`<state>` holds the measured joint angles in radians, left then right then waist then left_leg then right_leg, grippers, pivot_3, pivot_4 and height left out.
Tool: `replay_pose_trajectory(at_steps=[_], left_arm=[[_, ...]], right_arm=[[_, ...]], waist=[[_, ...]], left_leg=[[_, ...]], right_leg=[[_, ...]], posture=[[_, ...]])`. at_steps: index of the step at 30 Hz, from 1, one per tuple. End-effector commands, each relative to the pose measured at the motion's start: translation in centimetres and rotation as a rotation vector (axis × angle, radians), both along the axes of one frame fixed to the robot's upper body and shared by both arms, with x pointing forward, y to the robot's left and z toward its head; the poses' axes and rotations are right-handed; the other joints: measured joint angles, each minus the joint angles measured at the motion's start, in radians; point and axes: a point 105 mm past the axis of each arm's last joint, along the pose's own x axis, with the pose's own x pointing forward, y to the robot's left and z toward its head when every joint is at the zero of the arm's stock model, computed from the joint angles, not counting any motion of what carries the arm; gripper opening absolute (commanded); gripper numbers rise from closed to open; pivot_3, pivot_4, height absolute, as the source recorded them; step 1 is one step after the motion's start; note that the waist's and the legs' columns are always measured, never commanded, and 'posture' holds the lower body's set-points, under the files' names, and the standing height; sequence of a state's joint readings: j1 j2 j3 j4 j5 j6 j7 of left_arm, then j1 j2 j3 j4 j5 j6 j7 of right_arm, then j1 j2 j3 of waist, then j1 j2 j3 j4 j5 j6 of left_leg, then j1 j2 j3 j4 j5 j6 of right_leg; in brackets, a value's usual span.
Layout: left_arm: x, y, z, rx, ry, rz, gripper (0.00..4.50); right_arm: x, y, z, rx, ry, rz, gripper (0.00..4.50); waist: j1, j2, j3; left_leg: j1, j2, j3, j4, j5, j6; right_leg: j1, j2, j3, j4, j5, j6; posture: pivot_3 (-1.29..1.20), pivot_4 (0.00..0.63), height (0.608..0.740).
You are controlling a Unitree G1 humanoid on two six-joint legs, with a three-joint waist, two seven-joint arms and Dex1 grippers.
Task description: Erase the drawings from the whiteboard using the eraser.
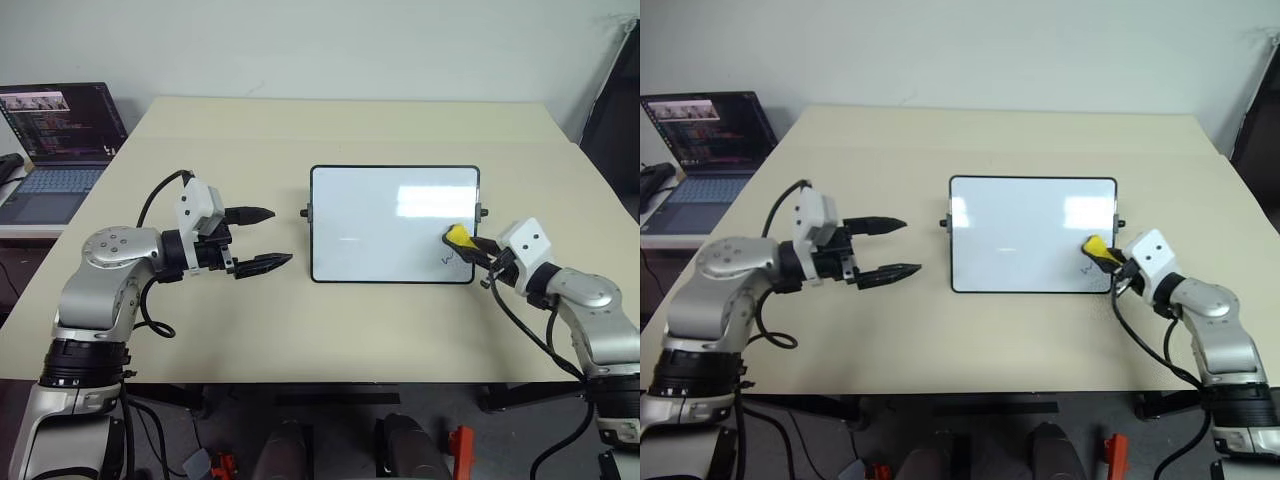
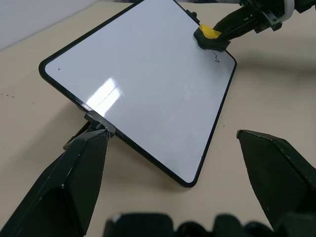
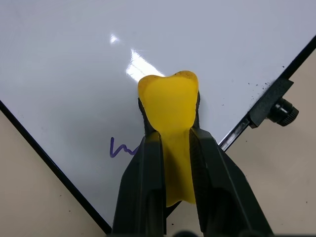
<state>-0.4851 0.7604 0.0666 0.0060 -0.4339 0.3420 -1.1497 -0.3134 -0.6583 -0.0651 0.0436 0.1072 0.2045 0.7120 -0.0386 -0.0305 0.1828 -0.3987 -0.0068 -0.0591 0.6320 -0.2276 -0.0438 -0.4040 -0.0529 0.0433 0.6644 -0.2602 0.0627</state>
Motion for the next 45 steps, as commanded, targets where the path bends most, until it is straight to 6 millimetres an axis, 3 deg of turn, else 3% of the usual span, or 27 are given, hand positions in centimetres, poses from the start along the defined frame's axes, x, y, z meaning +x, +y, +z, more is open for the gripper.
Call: replay_pose_trajectory(at_steps=[1,7,10,14,19,24,28,30,33,35,36,37,39,43,45], left_arm=[[-0.3,-0.3,1.2,0.007,-0.047,-0.02,4.5],[-0.3,-0.4,1.1,0.007,-0.047,-0.024,4.5],[-0.2,-0.4,1.1,0.009,-0.047,-0.024,4.5],[-0.2,-0.5,1.1,0.007,-0.048,-0.026,4.5],[-0.1,-0.7,1.0,0.006,-0.048,-0.029,4.5],[-0.1,-0.7,0.9,0.007,-0.047,-0.029,4.5],[0.0,-0.8,0.9,0.008,-0.047,-0.032,4.5],[0.1,-0.9,1.0,0.006,-0.049,-0.036,4.5],[0.0,-1.2,1.1,-0.002,-0.048,-0.053,4.5],[-0.2,-1.7,1.0,0.0,-0.037,-0.084,4.5],[-0.5,-2.2,0.7,0.004,-0.025,-0.112,4.5],[-1.2,-3.2,0.4,-0.002,-0.007,-0.162,4.5],[-2.1,-5.1,0.0,-0.027,0.011,-0.236,4.5],[-2.3,-7.5,-0.1,-0.062,-0.006,-0.291,4.5],[-2.6,-8.7,-0.2,-0.073,-0.009,-0.327,4.5]], right_arm=[[0.5,0.3,-0.1,-0.05,0.003,-0.013,0.36],[1.2,-1.8,-0.9,-0.136,0.037,-0.118,0.36],[0.8,-1.6,-1.7,-0.181,0.071,-0.095,0.36],[-0.6,0.5,-3.8,-0.198,0.161,-0.01,0.35],[-3.5,4.2,-7.4,-0.232,0.307,0.108,0.33],[-4.5,6.6,-8.1,-0.203,0.331,0.144,0.31],[-2.8,4.5,-6.5,-0.231,0.265,0.064,0.31],[-2.5,3.8,-4.7,-0.184,0.24,0.059,0.31],[-2.6,3.4,0.8,0.024,0.156,0.112,0.31],[-4.0,3.4,4.4,0.155,0.117,0.196,0.31],[-4.5,3.0,5.8,0.191,0.093,0.217,0.31],[-4.1,1.3,7.4,0.234,0.044,0.158,0.31],[-3.0,-3.7,8.8,0.257,-0.023,-0.07,0.31],[-2.1,-11.2,7.1,0.194,0.027,-0.464,0.31],[-2.1,-13.1,5.8,0.166,0.08,-0.572,0.31]], waist=[[-0.004,0.0,0.0],[-0.01,0.0,0.0],[-0.009,0.0,0.0],[-0.005,-0.002,-0.002],[-0.009,-0.004,-0.003],[-0.012,-0.012,-0.008],[-0.012,-0.013,-0.009],[-0.011,-0.013,-0.009],[-0.002,-0.008,-0.005],[0.003,-0.003,-0.002],[0.005,-0.002,-0.001],[0.007,-0.002,-0.001],[0.01,-0.002,-0.001],[0.02,-0.002,-0.001],[0.02,-0.001,-0.001]], left_leg=[[0.0,0.0,0.0,0.0,0.0,0.0],[0.001,0.001,0.0,0.003,0.0,0.0],[0.002,0.0,-0.001,0.008,0.0,0.0],[0.011,0.0,-0.002,0.01,0.0,0.001],[0.016,0.002,-0.001,0.01,0.0,0.001],[0.018,0.003,-0.002,0.009,0.0,0.0],[0.018,0.004,-0.003,0.008,0.0,0.0],[0.018,0.004,-0.004,0.008,0.0,0.0],[0.017,0.003,-0.004,0.008,0.0,0.0],[0.013,0.002,-0.004,0.008,0.0,0.0],[0.01,0.002,-0.004,0.008,0.0,0.0],[0.008,0.002,-0.005,0.008,0.0,0.0],[0.006,0.001,-0.006,0.008,-0.001,0.0],[0.003,0.0,-0.008,0.008,-0.002,0.001],[0.003,-0.001,-0.007,0.007,-0.002,0.001]], right_leg=[[0.0,0.0,0.0,0.0,0.0,0.0],[0.002,0.001,0.0,0.001,0.001,0.0],[0.006,0.001,0.0,0.0,0.003,0.002],[0.019,0.001,-0.001,-0.004,0.001,0.008],[0.021,0.001,0.0,-0.002,-0.001,0.002],[0.022,0.002,-0.001,-0.002,-0.001,0.003],[0.022,0.003,-0.002,-0.002,-0.001,0.003],[0.022,0.003,-0.002,-0.002,-0.002,0.001],[0.021,0.003,-0.002,-0.003,-0.002,0.0],[0.019,0.002,-0.001,-0.003,0.0,0.005],[0.017,0.002,-0.002,-0.003,0.0,0.005],[0.015,0.002,-0.002,-0.003,0.001,0.005],[0.015,0.002,-0.004,-0.004,0.002,0.001],[0.015,0.0,-0.007,-0.009,0.002,0.002],[0.015,0.0,-0.006,-0.009,0.002,0.002]], posture=[[0.0,0.15,0.74],[0.0,0.15,0.74],[0.0,0.15,0.74],[0.0,0.15,0.74],[0.0,0.15,0.74],[0.0,0.15,0.74],[0.0,0.15,0.74],[0.0,0.15,0.74],[0.0,0.15,0.74],[0.0,0.15,0.74],[0.0,0.15,0.74],[0.0,0.15,0.74],[0.0,0.15,0.74],[0.0,0.15,0.74],[0.0,0.15,0.74]])
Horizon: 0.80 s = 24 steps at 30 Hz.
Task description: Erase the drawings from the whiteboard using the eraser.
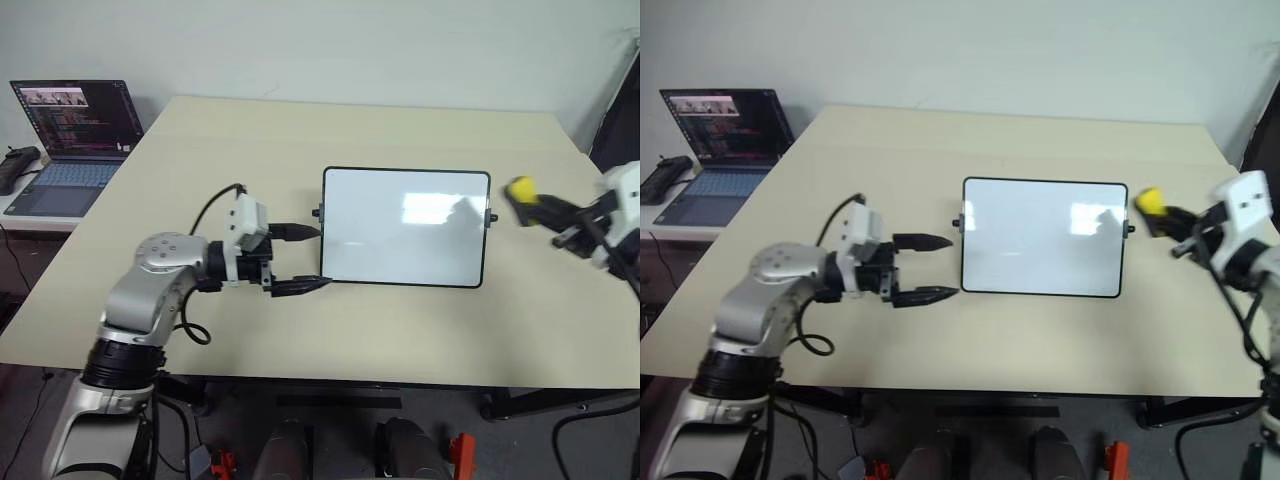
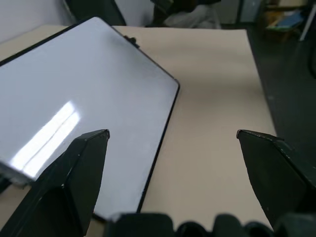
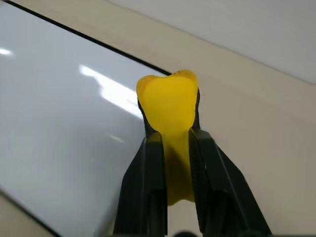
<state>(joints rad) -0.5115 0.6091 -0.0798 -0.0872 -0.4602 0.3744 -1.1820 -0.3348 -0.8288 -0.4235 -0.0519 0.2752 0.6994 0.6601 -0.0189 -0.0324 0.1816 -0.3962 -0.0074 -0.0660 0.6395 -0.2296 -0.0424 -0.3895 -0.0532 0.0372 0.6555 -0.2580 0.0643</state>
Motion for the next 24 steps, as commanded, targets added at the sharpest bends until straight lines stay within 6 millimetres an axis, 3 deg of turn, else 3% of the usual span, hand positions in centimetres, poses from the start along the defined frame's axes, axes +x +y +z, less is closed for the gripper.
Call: replay_pose_trajectory(at_steps=[1,7,15,24], left_arm=[[-0.7,-2.5,1.1,-0.026,-0.061,-0.081,4.5],[-1.5,-4.7,1.0,-0.06,-0.047,-0.156,4.5],[-1.4,-4.2,0.9,-0.048,-0.046,-0.125,4.5],[-1.3,-3.2,0.7,-0.047,-0.044,-0.075,4.5]], right_arm=[[0.0,-3.7,-1.7,-0.007,0.086,-0.211,0.31],[1.9,-4.7,-4.6,0.035,0.193,-0.24,0.3],[3.6,-5.8,-6.2,0.001,0.276,-0.254,0.3],[4.7,-6.1,-5.8,0.021,0.263,-0.278,3.47]], waist=[[-0.001,0.001,0.001],[-0.027,0.005,0.003],[-0.031,0.008,0.004],[-0.032,0.009,0.005]], left_leg=[[0.0,0.0,0.0,0.0,0.0,0.0],[0.002,0.001,0.004,0.0,0.0,0.001],[0.002,0.0,0.005,0.0,0.0,0.001],[0.002,0.0,0.005,0.0,-0.001,0.002]], right_leg=[[0.0,0.0,0.0,0.0,0.0,0.0],[-0.001,0.001,0.004,0.001,0.0,0.0],[0.0,0.001,0.005,0.001,0.0,0.001],[0.0,0.001,0.005,0.0,-0.001,0.001]], posture=[[0.0,0.15,0.74],[0.0,0.15,0.74],[0.0,0.15,0.74],[0.0,0.15,0.74]])
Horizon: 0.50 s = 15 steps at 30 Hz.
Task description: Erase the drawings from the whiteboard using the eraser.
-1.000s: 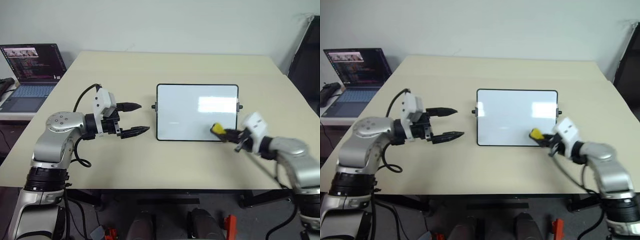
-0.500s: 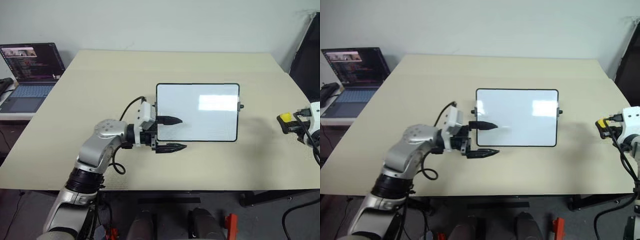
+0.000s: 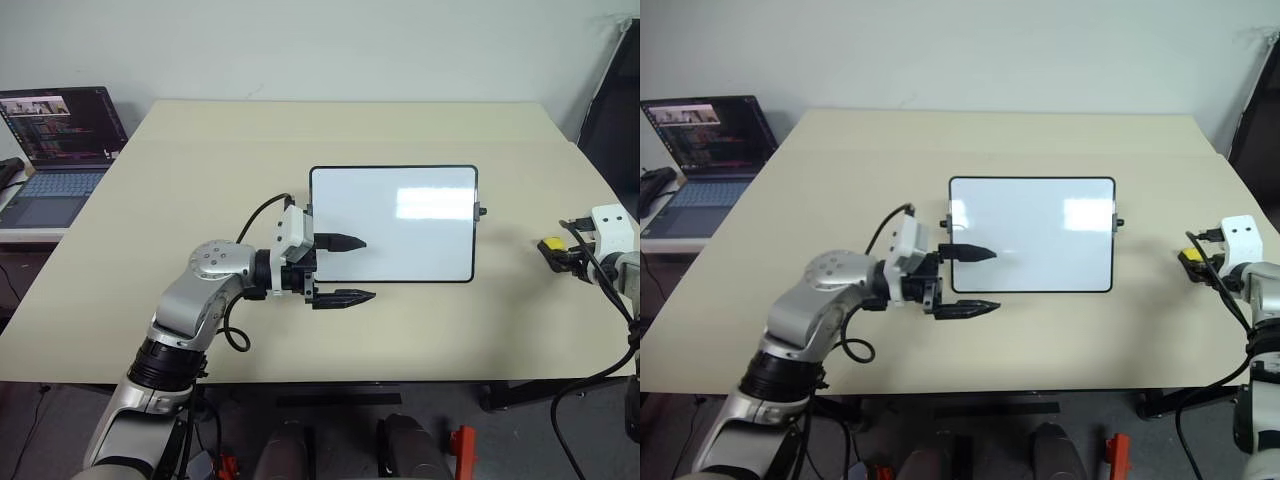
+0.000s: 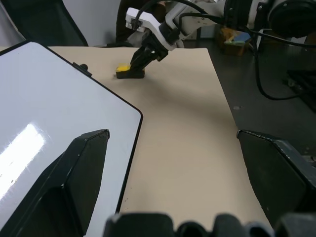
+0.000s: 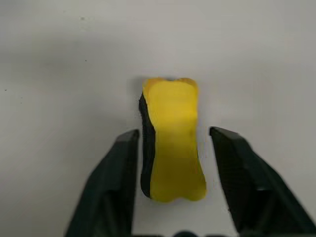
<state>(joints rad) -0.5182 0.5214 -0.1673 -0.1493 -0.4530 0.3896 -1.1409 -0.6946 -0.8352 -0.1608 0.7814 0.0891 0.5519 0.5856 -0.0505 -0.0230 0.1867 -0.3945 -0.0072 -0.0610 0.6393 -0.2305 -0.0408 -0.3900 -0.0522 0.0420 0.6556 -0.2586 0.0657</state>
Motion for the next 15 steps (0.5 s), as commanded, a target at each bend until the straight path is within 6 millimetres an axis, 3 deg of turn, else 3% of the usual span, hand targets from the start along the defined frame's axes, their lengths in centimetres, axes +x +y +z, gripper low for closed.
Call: replay_pose_trajectory(at_steps=[1,3,5,7,11,15], left_arm=[[0.1,0.8,1.1,-0.018,-0.048,0.032,4.5],[0.9,1.9,1.4,-0.033,-0.067,0.1,4.5],[2.0,3.3,2.0,-0.063,-0.099,0.202,4.5],[4.0,5.5,2.2,-0.094,-0.142,0.385,4.5],[7.9,10.1,0.3,-0.076,-0.197,0.728,4.5],[9.5,11.0,-0.3,-0.162,-0.196,0.839,4.5]], right_arm=[[0.7,-0.2,2.8,-0.035,-0.089,0.012,3.83],[1.1,0.4,4.8,-0.039,-0.181,0.048,4.48],[1.3,1.5,7.1,-0.046,-0.312,0.107,4.48],[1.3,3.0,8.0,-0.023,-0.437,0.159,4.48],[1.3,4.9,5.8,0.006,-0.533,0.174,4.48],[1.3,7.0,3.5,0.115,-0.59,0.189,4.48]], waist=[[0.0,0.0,0.0],[0.0,0.0,0.0],[-0.001,0.003,0.002],[-0.001,0.003,0.002],[0.001,0.002,0.001],[0.009,0.002,0.002]], left_leg=[[0.0,0.0,0.0,0.0,0.0,0.0],[0.0,0.0,0.0,0.0,0.0,0.0],[0.0,0.0,0.0,0.0,0.0,0.0],[0.0,0.0,0.0,0.0,0.0,0.0],[0.002,0.001,-0.001,0.0,0.0,0.0],[-0.001,-0.001,-0.001,0.001,0.0,0.0]], right_leg=[[0.0,0.0,0.0,0.0,0.0,0.0],[0.0,0.0,0.0,0.0,0.0,0.0],[0.0,0.0,0.0,0.0,0.0,0.0],[0.0,0.0,0.0,0.0,0.0,0.0],[0.001,0.0,-0.001,0.001,-0.001,0.001],[0.0,-0.001,0.0,0.0,0.001,0.002]], posture=[[0.0,0.15,0.74],[0.0,0.15,0.74],[0.0,0.15,0.74],[0.0,0.15,0.74],[0.0,0.15,0.74],[0.0,0.15,0.74]])
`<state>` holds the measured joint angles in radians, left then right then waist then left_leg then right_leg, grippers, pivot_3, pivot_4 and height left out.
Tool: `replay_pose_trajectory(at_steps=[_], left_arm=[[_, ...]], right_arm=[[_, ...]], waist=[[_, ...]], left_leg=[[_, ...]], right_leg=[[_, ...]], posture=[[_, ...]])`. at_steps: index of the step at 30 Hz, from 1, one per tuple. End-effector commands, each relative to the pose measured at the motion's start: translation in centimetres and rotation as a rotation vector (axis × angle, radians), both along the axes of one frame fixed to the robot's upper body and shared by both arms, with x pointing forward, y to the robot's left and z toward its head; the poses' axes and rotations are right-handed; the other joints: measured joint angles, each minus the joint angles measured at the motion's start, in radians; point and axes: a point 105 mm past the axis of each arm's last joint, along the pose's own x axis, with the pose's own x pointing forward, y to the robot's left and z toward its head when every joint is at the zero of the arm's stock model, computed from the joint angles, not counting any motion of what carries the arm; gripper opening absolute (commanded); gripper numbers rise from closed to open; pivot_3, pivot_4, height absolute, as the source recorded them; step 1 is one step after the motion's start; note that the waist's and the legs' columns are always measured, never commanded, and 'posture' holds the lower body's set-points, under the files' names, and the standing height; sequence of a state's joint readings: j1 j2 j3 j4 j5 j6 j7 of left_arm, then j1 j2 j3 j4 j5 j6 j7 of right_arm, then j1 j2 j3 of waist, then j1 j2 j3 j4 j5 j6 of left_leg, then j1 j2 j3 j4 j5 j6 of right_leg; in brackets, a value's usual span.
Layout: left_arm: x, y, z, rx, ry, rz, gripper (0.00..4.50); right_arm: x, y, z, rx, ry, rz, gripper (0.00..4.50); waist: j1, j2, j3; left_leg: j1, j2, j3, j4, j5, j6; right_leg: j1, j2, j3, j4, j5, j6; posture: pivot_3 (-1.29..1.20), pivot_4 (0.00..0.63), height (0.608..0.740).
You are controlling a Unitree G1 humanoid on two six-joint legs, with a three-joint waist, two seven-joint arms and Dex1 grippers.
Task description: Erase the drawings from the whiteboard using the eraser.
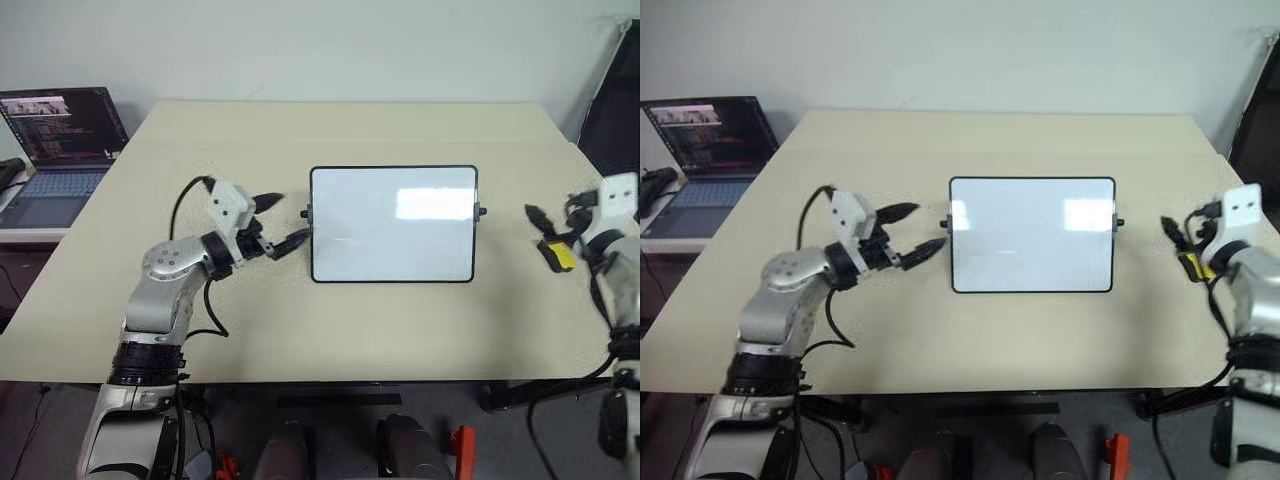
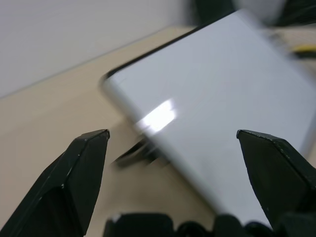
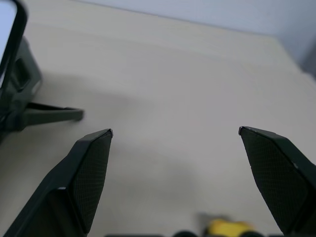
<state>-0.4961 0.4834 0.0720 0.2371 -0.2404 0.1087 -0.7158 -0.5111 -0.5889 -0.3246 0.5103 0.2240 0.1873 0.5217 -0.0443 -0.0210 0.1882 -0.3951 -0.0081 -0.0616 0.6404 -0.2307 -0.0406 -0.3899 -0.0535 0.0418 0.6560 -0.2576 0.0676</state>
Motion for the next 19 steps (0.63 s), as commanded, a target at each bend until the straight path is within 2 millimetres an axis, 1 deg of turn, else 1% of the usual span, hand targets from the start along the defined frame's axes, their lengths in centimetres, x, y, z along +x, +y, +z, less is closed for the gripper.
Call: replay_pose_trajectory(at_steps=[1,5,7,9,11,13,17,19], left_arm=[[0.8,0.1,1.3,-0.059,-0.093,0.047,4.5],[0.7,0.7,-0.7,-0.083,-0.047,0.059,4.5],[1.1,1.5,-1.2,-0.091,-0.039,0.091,4.5],[1.7,1.8,-1.4,-0.099,-0.041,0.121,4.5],[2.6,1.5,-1.9,-0.103,-0.041,0.166,4.5],[3.1,0.9,-2.8,-0.121,-0.029,0.183,4.5],[3.6,-0.3,-5.0,-0.115,0.025,0.188,4.5],[3.7,-0.9,-5.5,-0.112,0.037,0.179,4.5]], right_arm=[[-0.3,0.9,1.3,0.018,-0.112,0.038,4.48],[-0.6,1.7,-0.6,0.038,-0.084,0.048,4.48],[-0.5,2.6,-1.1,0.058,-0.085,0.056,4.48],[-0.3,3.6,-1.5,0.066,-0.085,0.075,4.48],[-0.1,4.1,-1.9,0.071,-0.082,0.079,4.48],[-0.2,4.1,-2.6,0.09,-0.073,0.065,4.48],[-0.3,4.3,-3.2,0.105,-0.064,0.056,4.48],[-0.2,4.4,-3.5,0.108,-0.062,0.051,4.48]], waist=[[0.005,0.0,0.0],[0.014,0.0,0.0],[0.013,0.0,0.0],[0.011,0.0,0.0],[0.011,0.0,0.0],[0.012,0.0,0.0],[0.007,0.0,0.0],[0.005,0.0,0.0]], left_leg=[[-0.002,0.0,0.0,0.0,0.0,0.0],[-0.003,0.0,-0.001,0.0,0.0,0.0],[-0.002,0.0,-0.001,0.0,0.0,0.0],[-0.002,0.0,-0.001,0.0,0.0,0.0],[-0.001,0.0,0.0,0.0,0.0,0.0],[-0.001,0.0,0.0,0.001,0.0,0.0],[-0.001,0.0,0.0,0.001,0.0,0.0],[-0.001,0.0,0.0,0.0,0.0,0.0]], right_leg=[[-0.001,-0.001,0.0,0.0,0.0,0.0],[-0.002,-0.001,-0.001,0.0,0.001,0.001],[-0.002,0.0,-0.001,0.001,0.001,0.0],[-0.002,0.0,-0.001,0.001,0.001,0.0],[-0.002,0.0,0.0,0.002,0.001,0.0],[-0.002,0.0,0.0,0.003,0.001,0.0],[-0.002,0.0,0.0,0.002,0.001,0.001],[-0.002,0.0,0.0,0.003,0.001,0.0]], posture=[[0.0,0.15,0.74],[0.0,0.15,0.74],[0.0,0.15,0.74],[0.0,0.15,0.74],[0.0,0.15,0.74],[0.0,0.15,0.74],[0.0,0.15,0.74],[0.0,0.15,0.74]])
